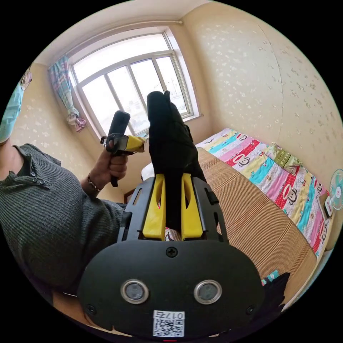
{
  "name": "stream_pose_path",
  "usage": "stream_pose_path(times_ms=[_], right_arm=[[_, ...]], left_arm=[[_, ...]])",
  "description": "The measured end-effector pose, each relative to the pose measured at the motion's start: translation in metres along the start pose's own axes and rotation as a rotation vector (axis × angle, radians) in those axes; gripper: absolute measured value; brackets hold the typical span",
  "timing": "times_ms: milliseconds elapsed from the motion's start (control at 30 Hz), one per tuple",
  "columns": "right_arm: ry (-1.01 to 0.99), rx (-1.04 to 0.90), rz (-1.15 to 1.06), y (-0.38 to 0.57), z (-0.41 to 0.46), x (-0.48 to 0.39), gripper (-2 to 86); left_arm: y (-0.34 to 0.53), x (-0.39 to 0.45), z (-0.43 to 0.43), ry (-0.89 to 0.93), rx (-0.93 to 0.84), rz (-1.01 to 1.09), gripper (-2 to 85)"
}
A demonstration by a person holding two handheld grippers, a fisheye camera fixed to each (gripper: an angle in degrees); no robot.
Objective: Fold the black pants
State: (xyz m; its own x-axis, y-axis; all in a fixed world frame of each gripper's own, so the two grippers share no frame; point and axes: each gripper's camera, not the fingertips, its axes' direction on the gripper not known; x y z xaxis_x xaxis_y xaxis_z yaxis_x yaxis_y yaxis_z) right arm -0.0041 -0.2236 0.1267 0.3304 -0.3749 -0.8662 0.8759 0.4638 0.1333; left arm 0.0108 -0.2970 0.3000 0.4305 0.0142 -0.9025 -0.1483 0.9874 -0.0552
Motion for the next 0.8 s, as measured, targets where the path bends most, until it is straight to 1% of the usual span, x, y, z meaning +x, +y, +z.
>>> stream_pose_path(times_ms=[33,67,133,167,200,267,300,367,400,433,467,500,533,567,600,667,700,733,767,800], right_arm=[[-0.027,0.036,0.005,0.001,-0.008,0.004,7.0],[-0.029,0.048,-0.005,0.0,-0.013,0.003,7.0],[0.03,0.03,-0.038,-0.005,-0.015,-0.007,6.9],[0.073,0.011,-0.066,-0.008,-0.013,-0.015,6.9],[0.085,0.001,-0.083,-0.009,-0.011,-0.019,6.9],[0.05,-0.032,-0.166,-0.012,-0.003,-0.033,7.2],[0.025,-0.036,-0.186,-0.012,-0.001,-0.035,7.3],[-0.049,-0.035,-0.181,-0.007,0.002,-0.029,7.6],[-0.075,-0.031,-0.167,-0.005,0.002,-0.024,7.7],[-0.167,-0.006,-0.136,0.001,-0.003,-0.01,7.7],[-0.295,0.031,-0.094,0.008,-0.01,0.009,7.6],[-0.358,0.054,-0.071,0.013,-0.014,0.02,7.4],[-0.469,0.109,-0.029,0.024,-0.024,0.041,7.0],[-0.527,0.168,0.013,0.035,-0.039,0.061,6.5],[-0.523,0.203,0.042,0.041,-0.048,0.07,6.1],[-0.37,0.339,0.179,0.064,-0.103,0.101,4.6],[-0.321,0.364,0.198,0.066,-0.121,0.106,4.2],[-0.212,0.405,0.212,0.066,-0.156,0.111,3.6],[-0.112,0.405,0.185,0.054,-0.186,0.11,3.3],[-0.071,0.398,0.158,0.043,-0.199,0.107,3.2]], left_arm=[[0.005,-0.01,-0.014,-0.018,0.039,-0.11,6.0],[0.007,-0.015,-0.02,-0.032,0.051,-0.158,8.1],[0.01,-0.027,-0.032,-0.043,0.049,-0.288,20.5],[0.01,-0.029,-0.033,-0.04,0.045,-0.313,22.3],[0.009,-0.033,-0.033,-0.002,0.046,-0.341,26.0],[0.009,-0.039,-0.033,0.087,0.091,-0.358,25.2],[0.01,-0.043,-0.036,0.133,0.136,-0.368,22.9],[0.01,-0.048,-0.038,0.161,0.155,-0.37,19.3],[0.011,-0.049,-0.04,0.153,0.151,-0.357,15.9],[0.013,-0.049,-0.043,0.173,0.169,-0.324,11.6],[0.015,-0.049,-0.044,0.196,0.177,-0.313,10.7],[0.017,-0.051,-0.045,0.274,0.19,-0.29,8.8],[0.018,-0.05,-0.047,0.327,0.206,-0.266,8.0],[0.018,-0.049,-0.049,0.335,0.214,-0.252,7.7],[0.017,-0.044,-0.056,0.319,0.22,-0.223,7.2],[0.009,-0.033,-0.066,0.272,0.178,-0.163,6.8],[0.002,-0.022,-0.072,0.242,0.135,-0.107,6.7],[-0.006,-0.009,-0.075,0.244,0.089,-0.039,6.6],[-0.011,-0.003,-0.075,0.265,0.066,-0.004,6.6],[-0.021,0.012,-0.07,0.316,0.022,0.052,6.5]])
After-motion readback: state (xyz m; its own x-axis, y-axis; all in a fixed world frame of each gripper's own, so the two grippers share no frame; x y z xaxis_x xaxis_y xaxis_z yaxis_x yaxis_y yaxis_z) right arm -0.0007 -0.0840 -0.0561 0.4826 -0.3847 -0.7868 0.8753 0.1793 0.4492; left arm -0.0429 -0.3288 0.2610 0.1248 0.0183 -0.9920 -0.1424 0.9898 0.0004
